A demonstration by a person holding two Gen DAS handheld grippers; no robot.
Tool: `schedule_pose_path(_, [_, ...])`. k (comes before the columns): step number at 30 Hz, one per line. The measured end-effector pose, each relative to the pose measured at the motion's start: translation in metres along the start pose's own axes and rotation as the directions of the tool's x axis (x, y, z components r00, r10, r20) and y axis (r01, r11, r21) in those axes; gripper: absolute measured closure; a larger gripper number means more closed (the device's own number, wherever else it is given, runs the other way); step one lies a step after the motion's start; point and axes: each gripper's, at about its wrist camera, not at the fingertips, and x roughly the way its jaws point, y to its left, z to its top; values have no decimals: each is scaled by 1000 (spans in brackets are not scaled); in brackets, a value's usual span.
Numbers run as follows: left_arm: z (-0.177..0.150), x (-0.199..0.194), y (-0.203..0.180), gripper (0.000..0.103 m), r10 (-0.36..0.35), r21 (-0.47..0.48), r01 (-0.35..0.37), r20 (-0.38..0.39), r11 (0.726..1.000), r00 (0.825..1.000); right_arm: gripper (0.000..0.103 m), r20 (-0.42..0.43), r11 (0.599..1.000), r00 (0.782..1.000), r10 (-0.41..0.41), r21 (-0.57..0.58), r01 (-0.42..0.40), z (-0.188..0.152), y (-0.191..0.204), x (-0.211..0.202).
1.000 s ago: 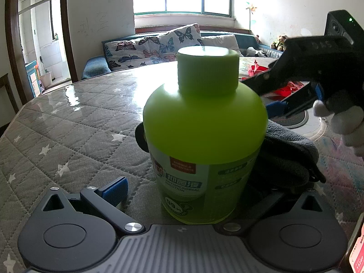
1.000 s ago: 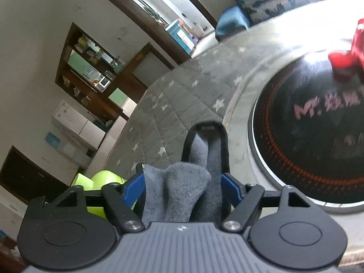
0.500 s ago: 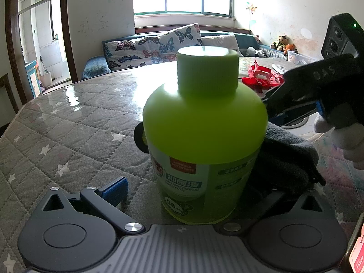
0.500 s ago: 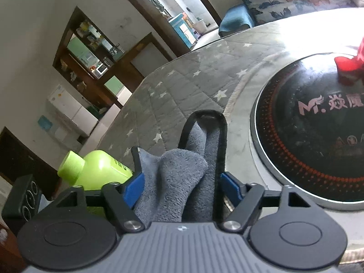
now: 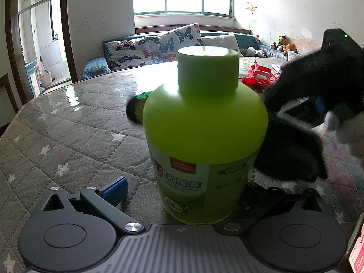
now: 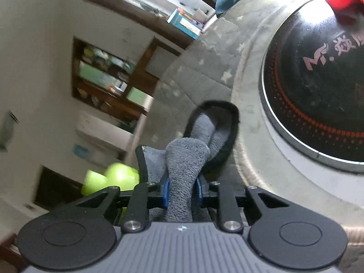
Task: Clean container
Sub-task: 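Rub the cloth over the bottle shoulder with the right tool while left holds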
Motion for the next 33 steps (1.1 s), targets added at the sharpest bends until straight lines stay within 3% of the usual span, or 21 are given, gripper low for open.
schedule_pose_path(5, [2, 0, -1, 0, 0, 0, 0, 0, 1000, 1000, 83, 49, 993, 992, 120, -5, -120, 8, 16, -14])
schedule_pose_path(8, [3, 2, 1, 0, 0, 0, 0, 0, 1000, 1000, 83, 47, 991, 991, 125, -55, -122, 13, 31, -8])
schedule_pose_path(18, [3, 6, 5, 0, 0, -1, 0, 0, 1000, 1000, 83, 0, 997, 1000, -15, -71, 15, 7, 15, 21])
schedule_pose_path(25, [2, 6, 6, 0, 0, -1, 0, 0, 1000, 1000, 83, -21, 975, 989, -144, -172, 138, -8, 17, 23])
schedule_pose_path(33, [3, 6, 6, 0, 0, -1, 0, 0, 1000, 1000, 83, 5, 974, 994, -113, -196, 112, -13, 33, 1])
